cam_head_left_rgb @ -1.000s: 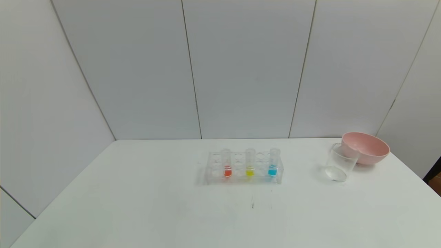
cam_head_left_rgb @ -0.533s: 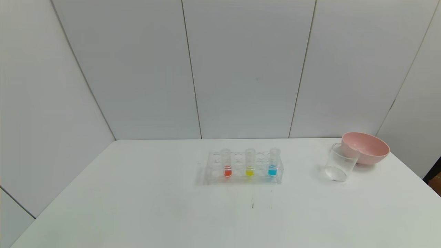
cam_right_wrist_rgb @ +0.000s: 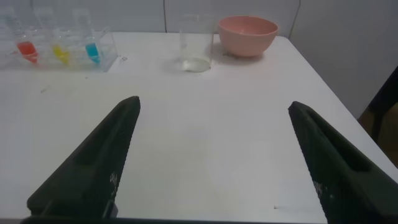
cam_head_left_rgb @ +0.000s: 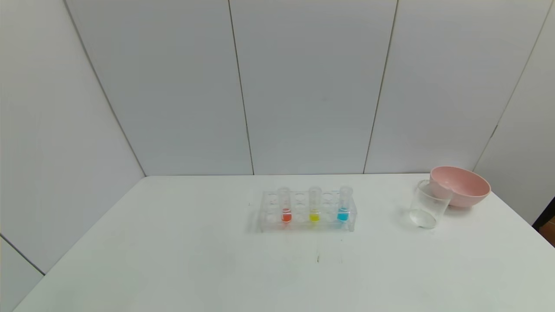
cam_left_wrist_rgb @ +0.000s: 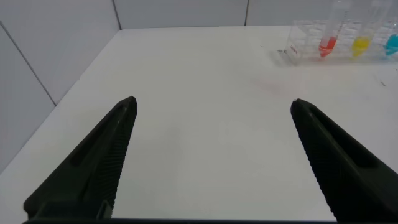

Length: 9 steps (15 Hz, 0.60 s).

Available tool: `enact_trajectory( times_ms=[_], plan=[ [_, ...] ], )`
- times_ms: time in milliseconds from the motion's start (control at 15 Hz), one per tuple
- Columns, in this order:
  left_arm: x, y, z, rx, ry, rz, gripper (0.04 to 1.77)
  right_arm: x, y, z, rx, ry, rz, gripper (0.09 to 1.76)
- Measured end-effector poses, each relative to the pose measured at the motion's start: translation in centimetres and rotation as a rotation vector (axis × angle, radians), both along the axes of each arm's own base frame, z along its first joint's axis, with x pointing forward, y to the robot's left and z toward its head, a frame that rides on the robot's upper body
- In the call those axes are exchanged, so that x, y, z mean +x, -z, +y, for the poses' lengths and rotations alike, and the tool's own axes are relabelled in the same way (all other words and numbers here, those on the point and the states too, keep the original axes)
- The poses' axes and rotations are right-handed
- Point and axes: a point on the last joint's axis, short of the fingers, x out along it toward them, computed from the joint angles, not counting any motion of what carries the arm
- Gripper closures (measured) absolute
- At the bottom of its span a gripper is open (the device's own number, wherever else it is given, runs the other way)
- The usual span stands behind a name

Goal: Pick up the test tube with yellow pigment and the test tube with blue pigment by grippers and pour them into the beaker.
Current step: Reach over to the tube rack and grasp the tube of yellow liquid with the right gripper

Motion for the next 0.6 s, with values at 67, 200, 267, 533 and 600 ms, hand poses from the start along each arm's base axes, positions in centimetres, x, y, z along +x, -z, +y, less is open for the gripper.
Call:
enact_trajectory(
  times_ms=[67,200,267,533,600],
  plan=[
    [0.0,0.0,0.0,0.000,0.000,0.000,0.05,0.1,-0.4,0.0,-0.001,-0.002,0.006,0.14],
    [0.0,0.0,0.0,0.000,0.000,0.000,0.05,0.7,-1.6,0.0,0.001,-0.004,0.045,0.14],
    [0.0,0.0,0.0,0.000,0.000,0.000,0.05,1.1,-2.6,0.0,0.004,-0.006,0.061,0.14],
    [0.0,0.0,0.0,0.000,0.000,0.000,0.05,4.3,-7.1,0.0,0.006,-0.005,0.053,0.14],
    [0.0,0.0,0.0,0.000,0.000,0.000,0.05,5.4,-7.8,-0.1,0.003,-0.003,0.063,0.14]
  ],
)
